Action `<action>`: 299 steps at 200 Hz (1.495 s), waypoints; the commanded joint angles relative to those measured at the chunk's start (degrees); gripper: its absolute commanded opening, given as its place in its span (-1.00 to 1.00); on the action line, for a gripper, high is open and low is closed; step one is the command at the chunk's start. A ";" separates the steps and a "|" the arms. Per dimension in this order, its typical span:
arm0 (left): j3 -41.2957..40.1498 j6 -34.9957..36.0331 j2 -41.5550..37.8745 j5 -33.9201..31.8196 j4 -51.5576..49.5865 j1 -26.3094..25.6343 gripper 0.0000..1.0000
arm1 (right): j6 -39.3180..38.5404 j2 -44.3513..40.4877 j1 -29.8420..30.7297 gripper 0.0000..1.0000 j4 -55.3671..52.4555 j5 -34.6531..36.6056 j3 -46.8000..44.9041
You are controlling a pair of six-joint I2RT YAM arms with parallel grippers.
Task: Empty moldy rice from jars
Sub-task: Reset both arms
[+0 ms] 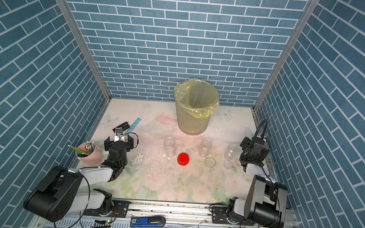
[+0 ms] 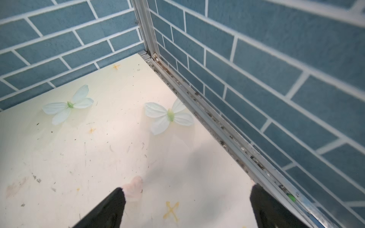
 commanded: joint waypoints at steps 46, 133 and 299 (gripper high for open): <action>2.06 3.95 2.29 1.90 4.18 0.82 0.99 | 2.58 3.42 0.36 0.98 7.54 -1.92 -3.02; 3.14 8.00 12.36 2.94 14.59 1.66 0.99 | 1.96 5.67 1.04 0.96 10.79 -2.23 -3.38; 2.70 6.33 10.78 17.48 11.51 6.40 0.99 | -4.95 6.67 6.63 0.97 17.42 -2.95 -5.24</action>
